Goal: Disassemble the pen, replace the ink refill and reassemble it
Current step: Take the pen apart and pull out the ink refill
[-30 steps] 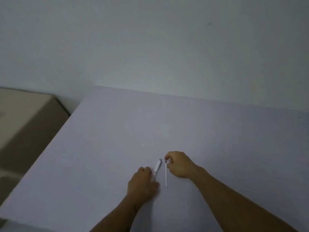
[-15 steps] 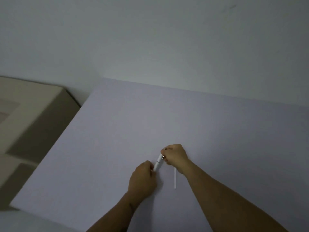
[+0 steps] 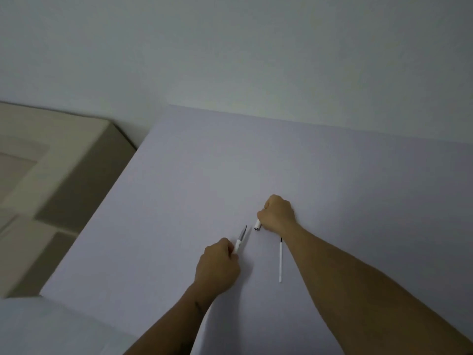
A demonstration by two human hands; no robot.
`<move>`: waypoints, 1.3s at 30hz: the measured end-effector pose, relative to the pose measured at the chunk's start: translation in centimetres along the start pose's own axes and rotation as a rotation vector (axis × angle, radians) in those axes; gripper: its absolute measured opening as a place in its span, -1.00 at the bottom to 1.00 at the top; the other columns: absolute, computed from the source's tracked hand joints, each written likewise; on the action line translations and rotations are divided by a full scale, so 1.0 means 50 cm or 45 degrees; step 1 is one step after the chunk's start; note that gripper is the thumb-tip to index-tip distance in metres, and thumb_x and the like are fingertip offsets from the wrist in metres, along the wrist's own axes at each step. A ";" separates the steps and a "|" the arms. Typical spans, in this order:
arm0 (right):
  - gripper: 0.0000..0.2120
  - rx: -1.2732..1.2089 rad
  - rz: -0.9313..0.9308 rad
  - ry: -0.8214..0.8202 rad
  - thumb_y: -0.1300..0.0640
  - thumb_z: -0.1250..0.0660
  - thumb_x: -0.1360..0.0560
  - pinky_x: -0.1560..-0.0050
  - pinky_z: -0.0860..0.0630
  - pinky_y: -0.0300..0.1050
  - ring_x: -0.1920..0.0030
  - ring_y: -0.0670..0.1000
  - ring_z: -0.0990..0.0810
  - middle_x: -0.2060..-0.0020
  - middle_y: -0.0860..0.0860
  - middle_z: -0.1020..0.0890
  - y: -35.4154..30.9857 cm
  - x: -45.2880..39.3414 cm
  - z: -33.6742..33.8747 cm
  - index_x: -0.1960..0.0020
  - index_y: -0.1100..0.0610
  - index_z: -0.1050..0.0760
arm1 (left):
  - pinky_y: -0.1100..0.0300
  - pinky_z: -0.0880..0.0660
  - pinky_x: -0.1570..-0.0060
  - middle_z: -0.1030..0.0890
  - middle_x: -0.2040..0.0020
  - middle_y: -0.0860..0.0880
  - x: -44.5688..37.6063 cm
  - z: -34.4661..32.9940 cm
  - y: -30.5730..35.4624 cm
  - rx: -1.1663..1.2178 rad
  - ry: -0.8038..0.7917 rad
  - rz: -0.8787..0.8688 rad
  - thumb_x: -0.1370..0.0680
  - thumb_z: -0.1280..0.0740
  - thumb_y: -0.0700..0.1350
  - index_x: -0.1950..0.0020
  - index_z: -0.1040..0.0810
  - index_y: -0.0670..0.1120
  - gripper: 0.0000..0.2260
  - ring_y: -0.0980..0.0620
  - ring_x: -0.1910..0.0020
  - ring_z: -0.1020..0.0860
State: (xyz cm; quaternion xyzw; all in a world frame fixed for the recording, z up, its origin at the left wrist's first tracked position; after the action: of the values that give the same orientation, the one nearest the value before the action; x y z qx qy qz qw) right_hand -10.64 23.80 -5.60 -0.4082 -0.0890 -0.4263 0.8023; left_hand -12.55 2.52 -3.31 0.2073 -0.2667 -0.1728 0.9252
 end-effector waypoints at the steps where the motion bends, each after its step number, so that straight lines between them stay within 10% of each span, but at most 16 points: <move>1: -0.89 0.022 0.017 -0.007 0.21 -0.30 -0.37 0.32 -0.39 -0.16 0.15 0.15 -0.61 0.14 0.12 -0.62 -0.001 0.000 -0.002 0.11 0.18 -0.47 | 0.20 -0.39 0.35 -0.53 0.24 0.06 0.002 0.001 0.000 0.002 0.005 0.007 -0.51 -0.25 -0.06 0.16 -0.44 0.03 -0.94 0.08 0.29 -0.50; 9: -0.81 -0.041 0.084 -0.048 0.14 -0.26 -0.43 0.12 -0.50 -0.08 0.07 0.12 -0.58 0.05 0.08 -0.61 0.009 0.038 0.033 0.00 0.13 -0.55 | 0.17 -0.40 0.36 -0.53 0.27 0.06 0.017 0.009 0.009 0.047 0.035 0.001 -0.48 -0.24 -0.09 0.26 -0.36 0.08 -0.86 0.06 0.33 -0.49; 12: -0.83 -0.324 0.028 -0.232 0.17 -0.26 -0.41 0.28 -0.54 -0.12 0.31 0.06 -0.62 0.26 0.11 -0.67 0.023 0.081 0.023 0.22 0.13 -0.63 | 0.15 -0.45 0.34 -0.55 0.28 0.05 0.016 0.019 0.033 0.080 0.088 -0.051 -0.47 -0.26 -0.12 0.24 -0.40 0.05 -0.88 0.05 0.31 -0.50; 18: -0.53 -0.376 -0.144 -0.350 -0.20 -0.17 -0.49 0.35 -0.44 -0.19 0.42 0.00 -0.56 0.39 0.04 -0.67 0.058 0.159 0.034 0.22 0.14 -0.64 | 0.23 -0.37 0.35 -0.50 0.23 0.07 0.022 0.048 0.121 -0.002 0.238 -0.407 -0.46 -0.31 -0.21 0.22 -0.42 0.08 -0.81 0.08 0.30 -0.46; 39: -0.83 -0.087 0.255 0.178 0.24 -0.43 -0.46 0.42 -0.42 -0.33 0.39 -0.10 -0.52 0.38 -0.05 -0.60 -0.001 0.260 0.116 0.26 0.02 -0.56 | 0.00 -0.49 0.16 -0.66 0.23 -0.07 0.042 0.082 0.174 0.015 0.106 -0.814 -0.57 -0.22 -0.15 0.09 -0.64 -0.10 -0.80 -0.10 0.24 -0.57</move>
State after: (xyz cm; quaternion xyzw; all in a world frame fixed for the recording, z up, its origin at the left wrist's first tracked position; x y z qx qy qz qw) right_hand -1.41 20.06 4.58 -0.4114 0.0228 -0.3744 0.8307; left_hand -11.39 7.86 4.90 0.2929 -0.1510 -0.4445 0.8330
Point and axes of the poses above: each hand's wrist, its own x-axis away from the middle knuckle, its own z-axis out of the back of the hand, y = z × x, the point moved 10 cm from there along -x, towards the middle knuckle
